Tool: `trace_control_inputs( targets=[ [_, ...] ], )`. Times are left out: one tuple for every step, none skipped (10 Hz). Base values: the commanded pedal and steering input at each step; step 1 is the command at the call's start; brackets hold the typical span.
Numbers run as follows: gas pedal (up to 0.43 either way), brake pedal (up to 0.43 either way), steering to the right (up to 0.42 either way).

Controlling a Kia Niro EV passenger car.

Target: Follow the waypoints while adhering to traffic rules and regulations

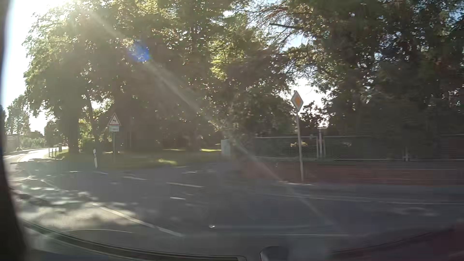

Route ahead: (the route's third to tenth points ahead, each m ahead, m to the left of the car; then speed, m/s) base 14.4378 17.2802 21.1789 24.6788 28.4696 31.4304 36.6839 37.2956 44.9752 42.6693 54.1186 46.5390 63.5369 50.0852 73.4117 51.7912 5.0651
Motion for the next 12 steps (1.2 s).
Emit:
trace_control_inputs(
  targets=[
    [0.220, 0.006, -0.363],
    [0.228, 0.006, -0.350],
    [0.228, 0.006, -0.343],
    [0.228, 0.006, -0.340],
    [0.228, 0.006, -0.339],
    [0.228, 0.006, -0.341],
    [0.228, 0.006, -0.348],
    [0.228, 0.006, -0.350],
    [0.228, 0.006, -0.349],
    [0.228, 0.006, -0.349],
    [0.228, 0.006, -0.346],
    [0.228, 0.006, -0.341]
  ],
)
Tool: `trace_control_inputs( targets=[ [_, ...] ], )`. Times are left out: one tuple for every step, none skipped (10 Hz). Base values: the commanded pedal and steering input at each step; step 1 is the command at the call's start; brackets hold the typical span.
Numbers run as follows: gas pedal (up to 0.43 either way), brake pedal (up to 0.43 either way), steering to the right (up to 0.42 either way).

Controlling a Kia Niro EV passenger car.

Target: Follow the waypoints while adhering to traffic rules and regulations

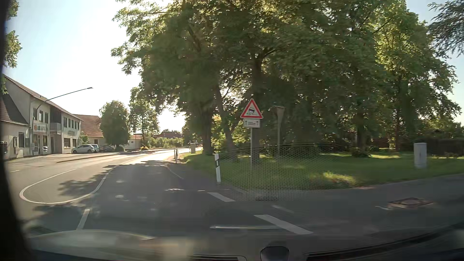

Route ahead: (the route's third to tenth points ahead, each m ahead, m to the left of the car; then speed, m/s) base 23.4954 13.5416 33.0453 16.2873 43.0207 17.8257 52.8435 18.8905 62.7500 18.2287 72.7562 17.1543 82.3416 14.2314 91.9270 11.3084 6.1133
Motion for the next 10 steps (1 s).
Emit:
trace_control_inputs(
  targets=[
    [0.240, 0.006, -0.333],
    [0.260, 0.006, -0.312],
    [0.268, 0.006, -0.281],
    [0.268, 0.006, -0.255],
    [0.280, 0.006, -0.219],
    [0.287, 0.006, -0.187],
    [0.311, 0.006, -0.171],
    [0.311, 0.006, -0.158],
    [0.311, 0.006, -0.143],
    [0.319, 0.006, -0.125]
  ],
)
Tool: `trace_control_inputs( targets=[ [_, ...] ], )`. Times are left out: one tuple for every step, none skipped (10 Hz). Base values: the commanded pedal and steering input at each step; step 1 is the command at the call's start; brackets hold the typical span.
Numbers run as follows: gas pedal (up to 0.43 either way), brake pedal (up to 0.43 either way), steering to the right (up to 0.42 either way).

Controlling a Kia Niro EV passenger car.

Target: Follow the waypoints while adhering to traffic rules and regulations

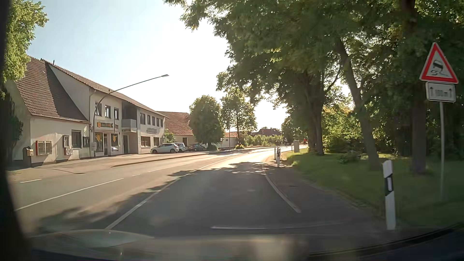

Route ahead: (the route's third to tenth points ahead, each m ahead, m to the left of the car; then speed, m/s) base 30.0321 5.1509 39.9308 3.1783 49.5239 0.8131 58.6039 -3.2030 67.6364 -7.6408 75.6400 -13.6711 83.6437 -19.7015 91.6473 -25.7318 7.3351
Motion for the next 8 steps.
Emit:
trace_control_inputs(
  targets=[
    [0.319, 0.006, -0.098],
    [0.319, 0.006, -0.073],
    [0.319, 0.006, -0.060],
    [0.319, 0.006, -0.046],
    [0.319, 0.006, -0.038],
    [0.319, 0.006, -0.031],
    [0.319, 0.006, -0.024],
    [0.319, 0.006, -0.012]
  ],
)
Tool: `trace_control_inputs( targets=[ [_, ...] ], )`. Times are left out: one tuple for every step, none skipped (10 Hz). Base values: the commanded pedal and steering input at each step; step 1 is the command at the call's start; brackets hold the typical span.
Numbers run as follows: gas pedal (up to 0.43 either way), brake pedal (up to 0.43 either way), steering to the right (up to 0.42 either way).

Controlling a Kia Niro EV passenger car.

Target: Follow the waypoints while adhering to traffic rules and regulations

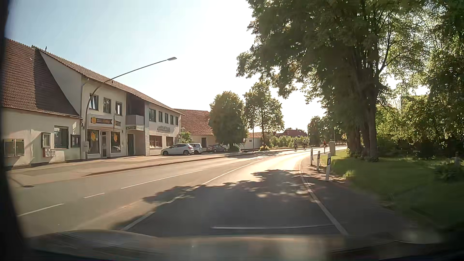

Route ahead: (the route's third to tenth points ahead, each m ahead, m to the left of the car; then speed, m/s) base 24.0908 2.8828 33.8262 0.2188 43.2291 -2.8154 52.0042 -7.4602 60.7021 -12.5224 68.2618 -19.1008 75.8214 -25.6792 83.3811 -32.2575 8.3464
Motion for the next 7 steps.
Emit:
trace_control_inputs(
  targets=[
    [0.319, 0.006, -0.001],
    [0.319, 0.006, 0.007],
    [0.319, 0.006, 0.013],
    [0.319, 0.006, 0.019],
    [0.319, 0.006, 0.024],
    [0.319, 0.006, 0.029],
    [0.319, 0.006, 0.033]
  ],
)
